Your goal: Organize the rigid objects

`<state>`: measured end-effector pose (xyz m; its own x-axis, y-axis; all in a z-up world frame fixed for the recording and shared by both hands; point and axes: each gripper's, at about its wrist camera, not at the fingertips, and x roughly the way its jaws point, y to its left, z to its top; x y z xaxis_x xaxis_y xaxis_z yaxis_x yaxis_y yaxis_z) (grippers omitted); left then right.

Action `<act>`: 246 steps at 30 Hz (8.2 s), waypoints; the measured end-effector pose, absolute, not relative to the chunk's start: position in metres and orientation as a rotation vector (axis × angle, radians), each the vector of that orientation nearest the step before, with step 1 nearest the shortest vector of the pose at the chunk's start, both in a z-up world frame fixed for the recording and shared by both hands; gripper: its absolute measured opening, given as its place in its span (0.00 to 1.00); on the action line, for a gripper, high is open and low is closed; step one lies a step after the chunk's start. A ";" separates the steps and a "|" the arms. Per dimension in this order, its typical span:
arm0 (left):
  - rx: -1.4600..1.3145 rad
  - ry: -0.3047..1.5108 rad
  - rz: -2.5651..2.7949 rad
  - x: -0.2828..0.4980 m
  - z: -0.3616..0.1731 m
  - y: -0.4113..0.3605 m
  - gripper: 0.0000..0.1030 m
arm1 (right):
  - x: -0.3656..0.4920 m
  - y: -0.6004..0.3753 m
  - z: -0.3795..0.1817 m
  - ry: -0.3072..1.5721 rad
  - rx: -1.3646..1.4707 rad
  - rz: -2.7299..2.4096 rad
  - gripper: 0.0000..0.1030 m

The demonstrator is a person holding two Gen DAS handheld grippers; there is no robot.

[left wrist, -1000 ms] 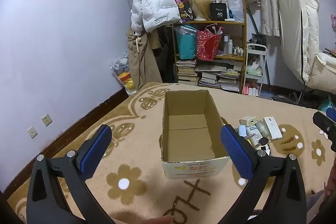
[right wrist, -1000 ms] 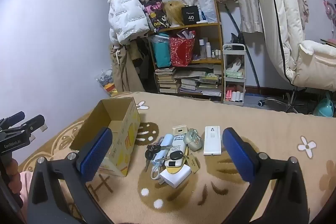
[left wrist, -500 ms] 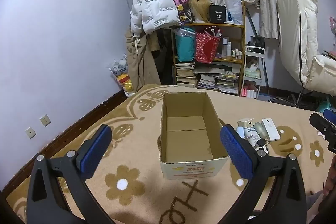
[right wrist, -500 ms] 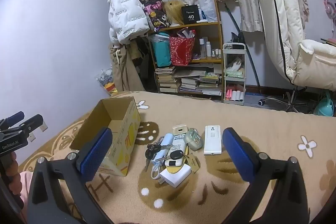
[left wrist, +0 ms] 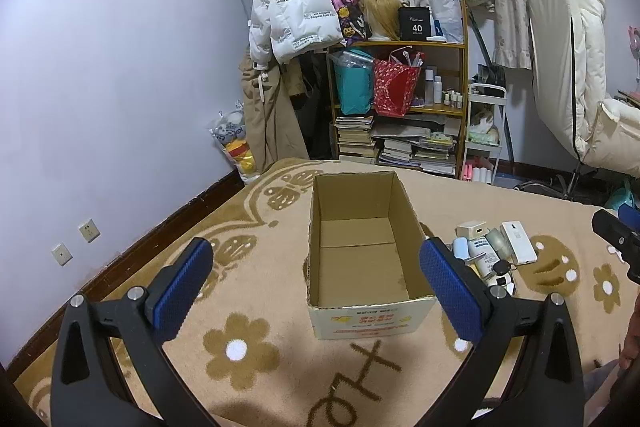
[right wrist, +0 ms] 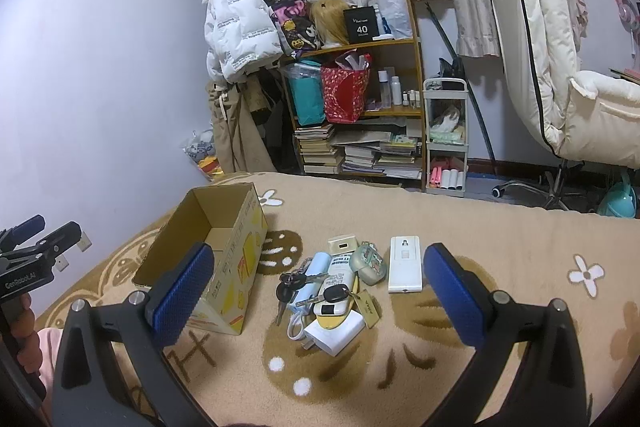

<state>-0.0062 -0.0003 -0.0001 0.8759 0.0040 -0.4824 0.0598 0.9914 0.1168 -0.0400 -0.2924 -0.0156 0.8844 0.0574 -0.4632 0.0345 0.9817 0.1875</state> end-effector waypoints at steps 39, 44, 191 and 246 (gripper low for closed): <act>0.133 0.506 -0.033 -0.005 -0.001 -0.003 0.99 | -0.041 -0.293 -0.018 0.493 0.195 0.007 1.00; 0.131 0.507 -0.032 -0.005 -0.001 -0.003 0.99 | -0.041 -0.293 -0.017 0.491 0.192 0.007 1.00; 0.068 1.028 -0.050 0.192 -0.139 0.033 0.05 | 0.141 -0.233 -0.026 0.731 0.348 0.247 0.27; 0.065 1.031 -0.085 0.188 -0.139 0.042 0.04 | 0.161 -0.272 -0.089 0.910 0.197 0.056 0.93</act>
<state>0.1877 0.0415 -0.1388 0.5109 -0.0400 -0.8587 0.1011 0.9948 0.0137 0.1609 -0.2723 -0.0892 0.6133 0.1313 -0.7788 0.0356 0.9805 0.1934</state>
